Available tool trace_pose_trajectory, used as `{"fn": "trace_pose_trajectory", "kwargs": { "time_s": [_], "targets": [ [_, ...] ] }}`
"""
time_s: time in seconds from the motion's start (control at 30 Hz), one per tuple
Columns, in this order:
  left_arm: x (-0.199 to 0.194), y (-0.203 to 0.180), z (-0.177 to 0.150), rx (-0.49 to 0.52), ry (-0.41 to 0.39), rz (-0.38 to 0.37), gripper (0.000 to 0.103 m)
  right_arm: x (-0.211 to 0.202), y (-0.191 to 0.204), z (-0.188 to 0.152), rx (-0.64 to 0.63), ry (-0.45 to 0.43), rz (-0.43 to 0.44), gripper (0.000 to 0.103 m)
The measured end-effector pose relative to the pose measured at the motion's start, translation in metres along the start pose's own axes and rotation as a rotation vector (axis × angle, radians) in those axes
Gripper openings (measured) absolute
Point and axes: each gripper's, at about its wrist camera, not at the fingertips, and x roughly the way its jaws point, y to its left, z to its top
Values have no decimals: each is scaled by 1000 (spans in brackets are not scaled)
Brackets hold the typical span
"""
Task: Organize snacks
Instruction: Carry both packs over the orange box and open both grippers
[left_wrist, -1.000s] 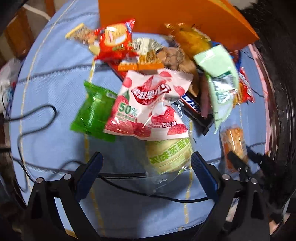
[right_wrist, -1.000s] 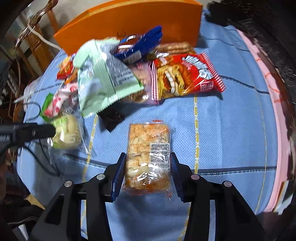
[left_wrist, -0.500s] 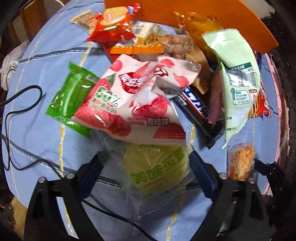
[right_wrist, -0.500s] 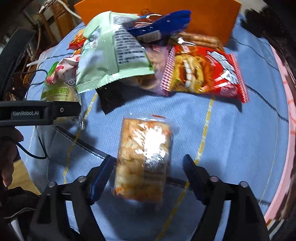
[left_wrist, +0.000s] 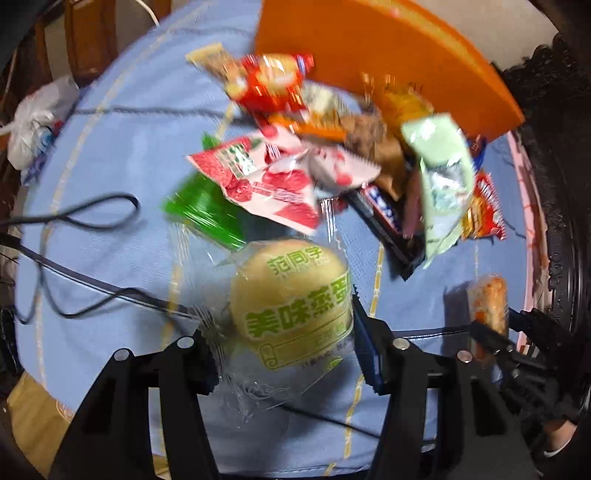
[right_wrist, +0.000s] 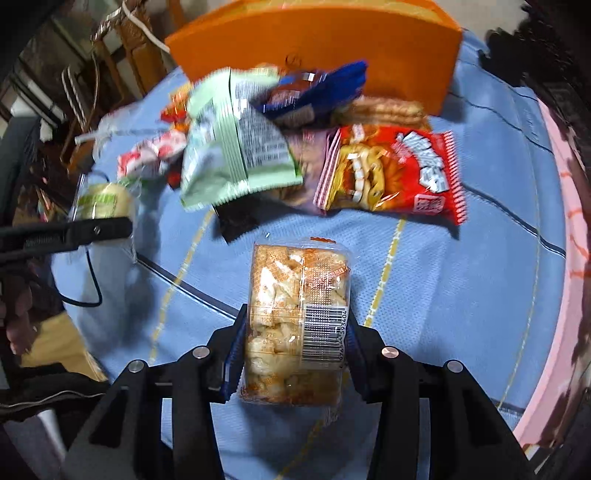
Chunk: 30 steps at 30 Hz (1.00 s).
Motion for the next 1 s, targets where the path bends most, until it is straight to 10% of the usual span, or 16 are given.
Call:
{"fn": "trace_pose_trajectory", "kwargs": {
  "time_s": [0.47,1.0],
  "targets": [
    [-92,37,62,99,-210,-50,56,-61,8,45,53,-200,28,47],
    [-96,-6,200,195,-303,-95,57,-88,-4,165,120,-408,-10,47]
  ]
}}
